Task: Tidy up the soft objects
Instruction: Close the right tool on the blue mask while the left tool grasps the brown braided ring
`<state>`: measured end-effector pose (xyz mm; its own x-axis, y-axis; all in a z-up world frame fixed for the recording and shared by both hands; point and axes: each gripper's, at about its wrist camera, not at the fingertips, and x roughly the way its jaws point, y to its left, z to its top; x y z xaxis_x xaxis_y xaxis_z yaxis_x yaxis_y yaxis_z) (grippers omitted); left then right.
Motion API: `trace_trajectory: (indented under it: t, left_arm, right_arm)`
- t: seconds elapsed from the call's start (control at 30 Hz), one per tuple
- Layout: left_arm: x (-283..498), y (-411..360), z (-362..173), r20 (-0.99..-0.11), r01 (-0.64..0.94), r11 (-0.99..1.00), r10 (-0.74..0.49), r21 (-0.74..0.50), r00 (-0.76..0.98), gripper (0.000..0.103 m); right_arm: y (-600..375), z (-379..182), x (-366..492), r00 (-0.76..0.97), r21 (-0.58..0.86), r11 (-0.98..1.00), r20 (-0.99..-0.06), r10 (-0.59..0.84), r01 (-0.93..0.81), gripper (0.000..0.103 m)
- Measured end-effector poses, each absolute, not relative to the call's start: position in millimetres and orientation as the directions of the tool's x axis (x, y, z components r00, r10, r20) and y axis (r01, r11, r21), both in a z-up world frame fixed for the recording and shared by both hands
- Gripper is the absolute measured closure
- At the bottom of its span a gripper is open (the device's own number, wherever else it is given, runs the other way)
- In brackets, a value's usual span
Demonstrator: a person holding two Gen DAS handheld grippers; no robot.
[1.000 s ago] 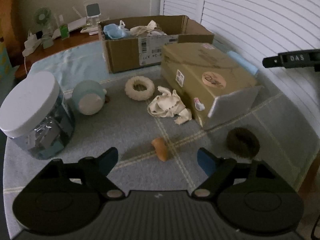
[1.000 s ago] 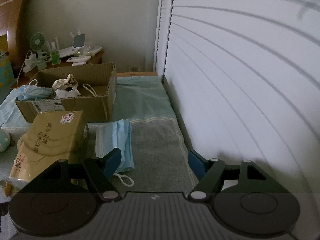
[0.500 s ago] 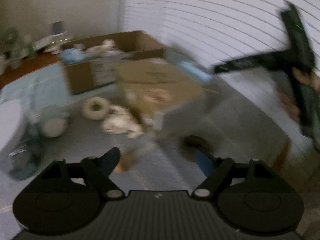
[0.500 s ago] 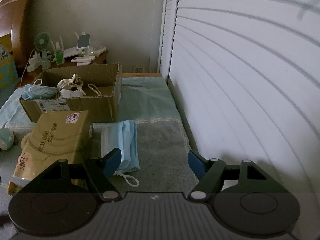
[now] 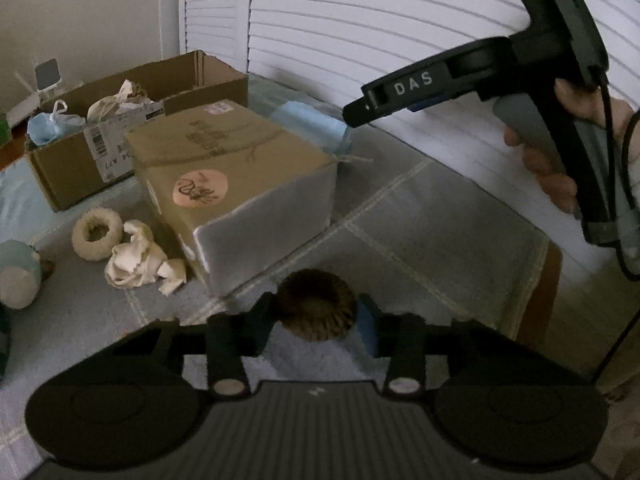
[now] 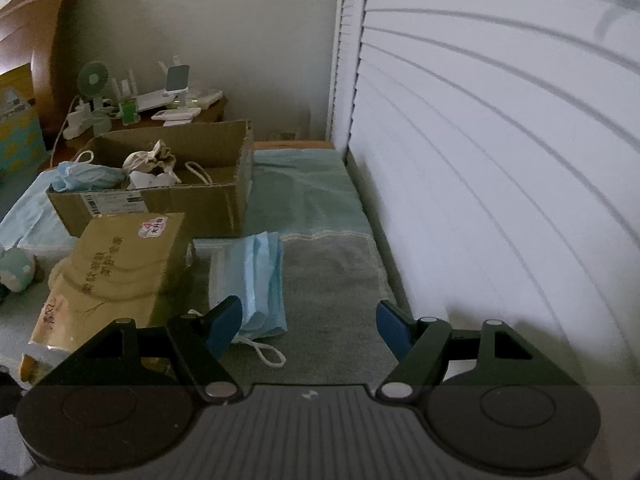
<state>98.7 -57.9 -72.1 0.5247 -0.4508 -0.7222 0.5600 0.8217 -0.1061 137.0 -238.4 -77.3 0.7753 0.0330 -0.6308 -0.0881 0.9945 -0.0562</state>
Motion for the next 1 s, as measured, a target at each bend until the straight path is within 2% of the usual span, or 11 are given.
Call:
trace_trajectory:
  t: [0.2,0.33,0.47,0.53,0.7,0.87,0.9,0.93,1.0]
  left_arm:
    - [100.7,-51.5,-69.4,-0.726,0.540,0.834,-0.440,-0.112,0.528,0.065]
    - [101.1,-46.4,-66.8,-0.726,0.534,0.838,-0.436,-0.113,0.532,0.065]
    - [101.6,-46.1,-66.4,-0.730,0.537,0.835,-0.437,-0.114,0.525,0.065]
    - [102.2,-46.1,-66.3,-0.734,0.541,0.832,-0.441,-0.120,0.516,0.065]
    - [103.5,-47.4,-66.2,-0.736,0.553,0.826,-0.444,-0.114,0.511,0.065]
    - [105.4,-46.9,-66.0,-0.735,0.551,0.825,-0.448,-0.121,0.509,0.065]
    - [105.6,-47.1,-65.9,-0.736,0.552,0.825,-0.448,-0.121,0.508,0.065]
    - [105.3,-47.2,-65.8,-0.736,0.554,0.824,-0.449,-0.121,0.507,0.065]
    - [105.0,-47.2,-65.6,-0.736,0.556,0.823,-0.449,-0.119,0.507,0.065]
  right_arm:
    - [-234.3,-76.0,136.1,0.779,-0.009,0.985,-0.613,0.133,-0.175,0.025]
    - [-228.6,-81.0,144.2,0.771,-0.006,0.974,-0.613,0.174,-0.225,0.036]
    - [-225.3,-89.8,156.4,0.745,0.027,0.964,-0.630,0.221,-0.264,0.038]
    - [-223.4,-94.7,162.3,0.734,0.027,0.962,-0.640,0.227,-0.273,0.044]
    - [-218.5,-105.3,173.7,0.716,0.001,0.957,-0.663,0.218,-0.290,0.044]
    - [-224.4,-109.3,183.3,0.706,0.039,0.956,-0.666,0.241,-0.290,0.044]
    - [-226.0,-109.1,184.9,0.705,0.046,0.957,-0.667,0.243,-0.286,0.048]
    - [-226.8,-109.3,185.6,0.703,0.047,0.957,-0.668,0.242,-0.285,0.057]
    - [-226.2,-109.8,186.4,0.704,0.022,0.960,-0.676,0.219,-0.277,0.064]
